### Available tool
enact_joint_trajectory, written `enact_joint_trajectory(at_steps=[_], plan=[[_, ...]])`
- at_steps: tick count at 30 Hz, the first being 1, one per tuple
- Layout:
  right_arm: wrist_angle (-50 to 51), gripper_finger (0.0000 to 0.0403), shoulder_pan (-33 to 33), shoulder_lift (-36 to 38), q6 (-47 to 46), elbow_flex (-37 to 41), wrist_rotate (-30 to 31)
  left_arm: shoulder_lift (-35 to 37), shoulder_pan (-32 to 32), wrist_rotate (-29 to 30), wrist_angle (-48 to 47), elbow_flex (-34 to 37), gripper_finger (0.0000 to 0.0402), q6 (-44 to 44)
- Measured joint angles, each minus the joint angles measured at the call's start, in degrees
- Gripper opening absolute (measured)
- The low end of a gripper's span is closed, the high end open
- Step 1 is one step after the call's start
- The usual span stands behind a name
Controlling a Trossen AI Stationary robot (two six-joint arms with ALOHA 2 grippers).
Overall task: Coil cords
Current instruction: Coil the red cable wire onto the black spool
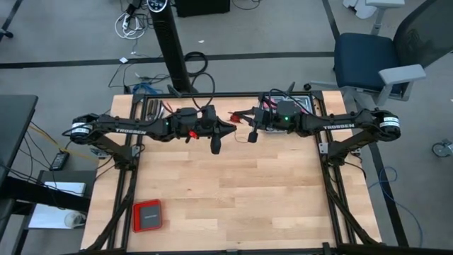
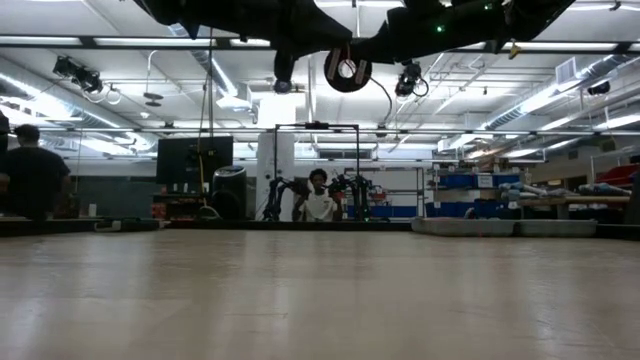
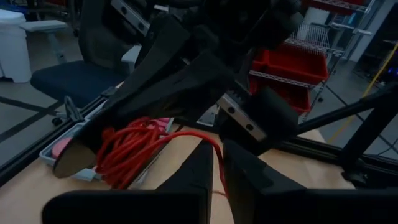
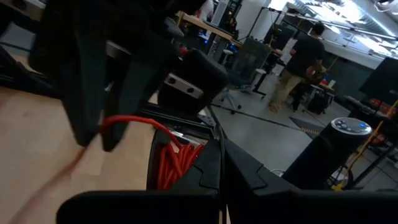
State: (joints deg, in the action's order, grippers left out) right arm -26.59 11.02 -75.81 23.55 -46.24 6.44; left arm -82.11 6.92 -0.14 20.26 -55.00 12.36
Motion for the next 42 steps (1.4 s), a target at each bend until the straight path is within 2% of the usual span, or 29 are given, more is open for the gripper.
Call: enact_joint_trajectory(at_steps=[17, 24, 30, 37, 42], plan=[[-3.60, 0.0002, -1.30, 0.00, -3.71, 0.00, -1.91, 0.00, -0.72, 2.30, 3.16, -0.07, 0.0039, -0.02], [-5.16, 0.0001, -3.42, -0.62, -3.09, -0.02, 3.08, -2.95, -0.77, 3.11, 7.38, -0.49, 0.0039, 0.07], [-6.46, 0.0001, -4.26, -3.35, -2.77, 0.05, 7.10, -7.70, -0.79, 4.15, 6.74, -4.44, 0.0039, -0.09], [-7.17, 0.0001, -4.12, -3.45, -2.70, 0.09, 7.64, -8.37, -0.83, 7.09, 3.23, -5.40, 0.0039, -0.62], [-11.72, 0.0002, -4.25, -3.22, -3.14, -0.11, 6.75, -8.50, -0.81, 7.83, -1.34, -4.81, 0.0039, -0.76]])
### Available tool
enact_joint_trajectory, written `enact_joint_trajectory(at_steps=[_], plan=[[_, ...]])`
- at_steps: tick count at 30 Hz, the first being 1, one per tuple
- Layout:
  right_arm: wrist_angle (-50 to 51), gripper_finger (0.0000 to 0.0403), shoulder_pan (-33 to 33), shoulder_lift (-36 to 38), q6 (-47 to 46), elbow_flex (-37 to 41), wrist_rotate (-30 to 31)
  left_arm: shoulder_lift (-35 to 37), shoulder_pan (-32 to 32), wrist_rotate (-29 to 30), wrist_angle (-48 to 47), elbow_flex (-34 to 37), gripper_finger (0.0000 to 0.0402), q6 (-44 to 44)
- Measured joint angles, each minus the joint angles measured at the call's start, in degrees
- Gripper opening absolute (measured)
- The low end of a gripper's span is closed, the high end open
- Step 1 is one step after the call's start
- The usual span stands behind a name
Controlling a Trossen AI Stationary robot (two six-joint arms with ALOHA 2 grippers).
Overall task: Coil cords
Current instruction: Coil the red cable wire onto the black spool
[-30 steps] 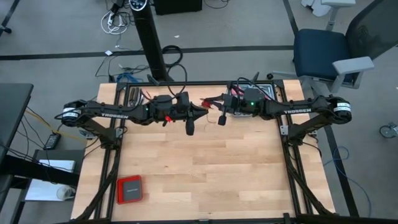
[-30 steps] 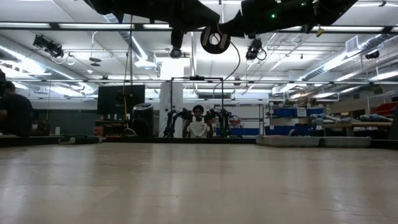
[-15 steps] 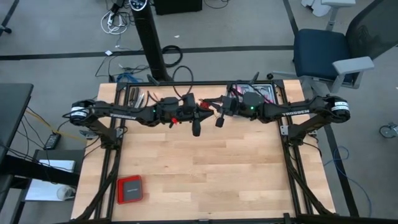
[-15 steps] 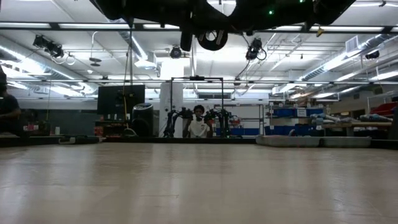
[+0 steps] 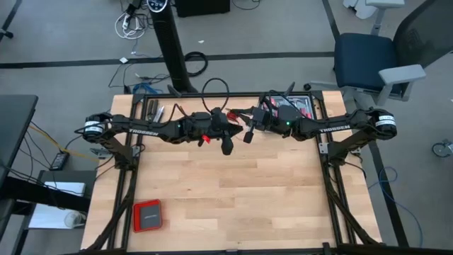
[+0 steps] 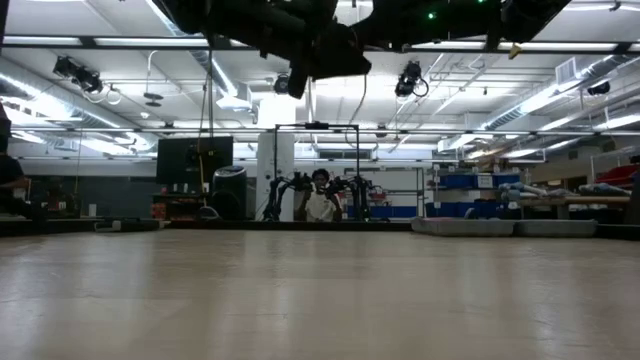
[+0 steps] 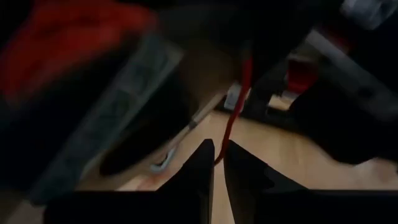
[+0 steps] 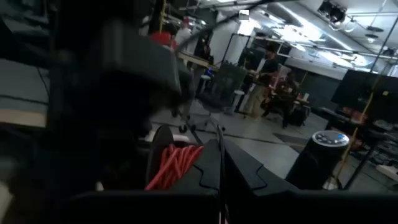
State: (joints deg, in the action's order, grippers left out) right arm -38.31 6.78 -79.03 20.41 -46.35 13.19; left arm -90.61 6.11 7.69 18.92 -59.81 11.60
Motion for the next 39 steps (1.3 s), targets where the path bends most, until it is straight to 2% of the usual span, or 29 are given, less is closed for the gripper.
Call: enact_joint_trajectory(at_steps=[6, 9, 18, 27, 33, 36, 39], plan=[[-0.17, 0.0004, 0.01, -0.10, -1.33, 0.02, -1.69, -0.02, 0.04, 0.75, -5.04, 0.00, 0.0039, -0.64], [-0.08, 0.0004, -0.05, -0.10, -1.94, 0.02, -1.86, -0.02, 0.04, 3.25, -7.15, 0.04, 0.0039, -0.85], [-0.80, 0.0004, 0.08, -0.08, -5.82, 0.02, -2.34, 0.00, -0.29, 5.51, -6.78, 0.07, 0.0039, -1.05], [-0.76, 0.0004, 0.01, 1.76, -3.87, 1.79, -2.47, 0.39, -1.36, -1.94, -10.33, 0.04, 0.0039, -1.09], [-4.78, 0.0004, 0.19, 5.74, -5.27, 5.23, -1.84, 0.39, -1.47, -2.96, -10.90, 0.04, 0.0039, -1.30], [-5.59, 0.0004, 0.19, 6.75, -5.18, 6.75, -1.85, 0.35, -1.42, -5.84, -9.12, 0.04, 0.0039, -1.12], [-10.51, 0.0004, 0.12, 7.10, -4.07, 8.65, -1.90, 0.35, -1.38, -9.21, -7.24, 0.04, 0.0039, -0.65]])
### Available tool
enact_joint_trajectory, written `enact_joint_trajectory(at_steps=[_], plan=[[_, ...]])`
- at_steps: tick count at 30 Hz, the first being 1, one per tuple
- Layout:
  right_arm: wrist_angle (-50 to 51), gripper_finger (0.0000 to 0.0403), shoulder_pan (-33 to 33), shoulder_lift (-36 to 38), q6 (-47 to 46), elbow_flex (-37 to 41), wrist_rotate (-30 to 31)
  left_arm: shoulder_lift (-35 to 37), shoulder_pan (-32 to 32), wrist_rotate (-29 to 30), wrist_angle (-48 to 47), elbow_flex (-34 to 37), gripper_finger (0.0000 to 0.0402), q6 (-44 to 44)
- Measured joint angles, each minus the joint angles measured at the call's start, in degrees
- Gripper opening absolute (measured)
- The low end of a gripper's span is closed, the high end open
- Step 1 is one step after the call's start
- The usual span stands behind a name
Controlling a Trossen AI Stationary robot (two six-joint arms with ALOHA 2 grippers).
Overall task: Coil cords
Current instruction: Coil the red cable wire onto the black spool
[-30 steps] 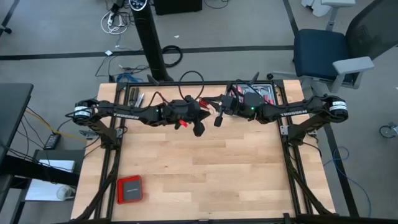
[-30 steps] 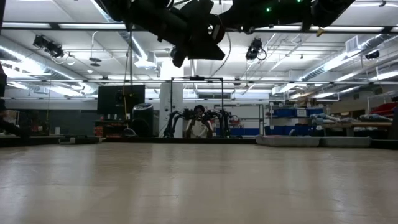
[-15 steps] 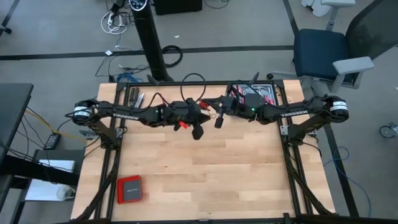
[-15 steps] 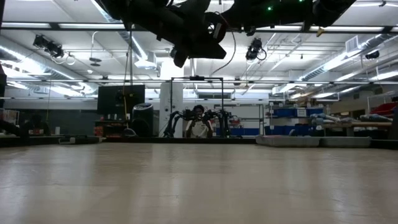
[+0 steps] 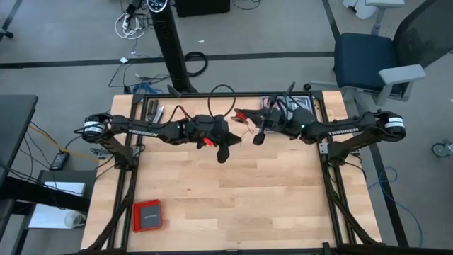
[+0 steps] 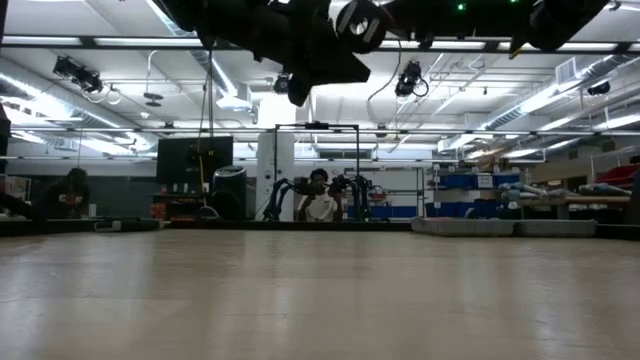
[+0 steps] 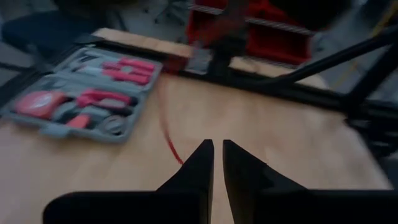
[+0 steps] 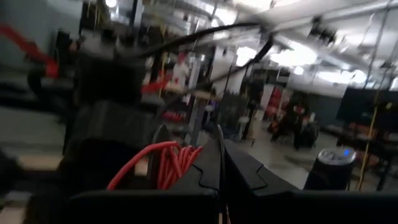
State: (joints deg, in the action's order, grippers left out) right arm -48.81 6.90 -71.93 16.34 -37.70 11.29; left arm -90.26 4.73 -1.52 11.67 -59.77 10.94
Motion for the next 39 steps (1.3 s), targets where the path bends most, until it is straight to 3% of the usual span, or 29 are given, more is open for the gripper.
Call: enact_joint_trajectory(at_steps=[5, 22, 39], plan=[[-2.12, 0.0004, -0.04, 0.01, 0.63, 0.75, -0.05, 0.00, -0.09, -3.21, 2.25, 0.00, 0.0040, 3.53], [-6.19, 0.0004, -1.61, -0.01, 1.98, 0.75, 1.03, -3.04, -0.42, 3.41, 9.56, 0.07, 0.0076, 5.37], [-5.13, 0.0004, -2.36, -0.05, 2.82, 0.73, 1.09, -9.46, -0.42, 3.01, 17.35, 0.07, 0.0076, 7.47]])
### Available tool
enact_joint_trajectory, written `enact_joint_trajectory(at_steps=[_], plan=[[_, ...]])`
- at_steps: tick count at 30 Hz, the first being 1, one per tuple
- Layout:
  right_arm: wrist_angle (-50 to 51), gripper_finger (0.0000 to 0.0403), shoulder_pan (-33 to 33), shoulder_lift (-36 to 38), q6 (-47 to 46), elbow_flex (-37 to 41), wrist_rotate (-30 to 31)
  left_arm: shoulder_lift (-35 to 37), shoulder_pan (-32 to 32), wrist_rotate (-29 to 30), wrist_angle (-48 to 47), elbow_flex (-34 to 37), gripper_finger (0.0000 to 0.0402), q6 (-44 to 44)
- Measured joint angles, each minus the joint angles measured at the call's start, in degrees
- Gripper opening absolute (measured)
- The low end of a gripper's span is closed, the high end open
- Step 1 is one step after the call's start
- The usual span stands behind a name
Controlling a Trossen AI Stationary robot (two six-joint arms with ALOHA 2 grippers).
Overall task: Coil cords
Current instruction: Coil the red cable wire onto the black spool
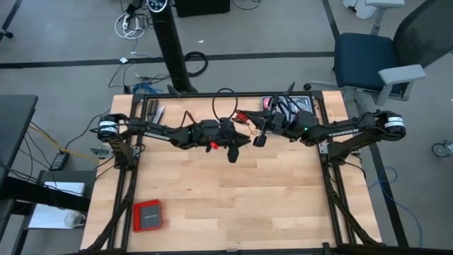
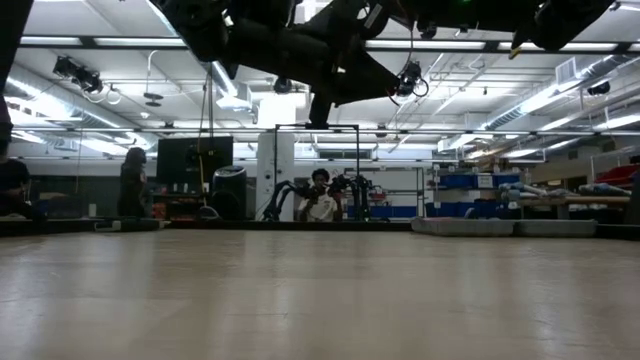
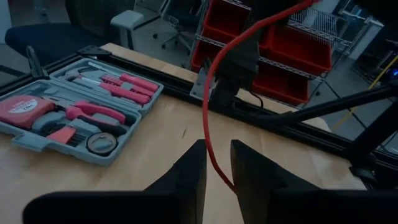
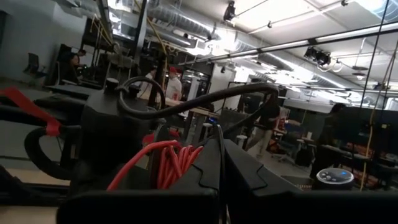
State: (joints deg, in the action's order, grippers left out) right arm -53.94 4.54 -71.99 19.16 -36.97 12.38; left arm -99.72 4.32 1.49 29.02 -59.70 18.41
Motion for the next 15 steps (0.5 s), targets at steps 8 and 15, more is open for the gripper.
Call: enact_joint_trajectory(at_steps=[8, 15], plan=[[0.08, 0.0004, 0.00, 0.00, 0.02, 0.00, 0.00, 0.00, 0.00, -1.19, -2.36, -0.02, 0.0008, -2.68], [-0.46, 0.0004, 0.00, 0.00, -1.23, 0.00, -0.01, 0.00, 0.27, 0.39, -1.37, -0.04, 0.0002, -3.33]])
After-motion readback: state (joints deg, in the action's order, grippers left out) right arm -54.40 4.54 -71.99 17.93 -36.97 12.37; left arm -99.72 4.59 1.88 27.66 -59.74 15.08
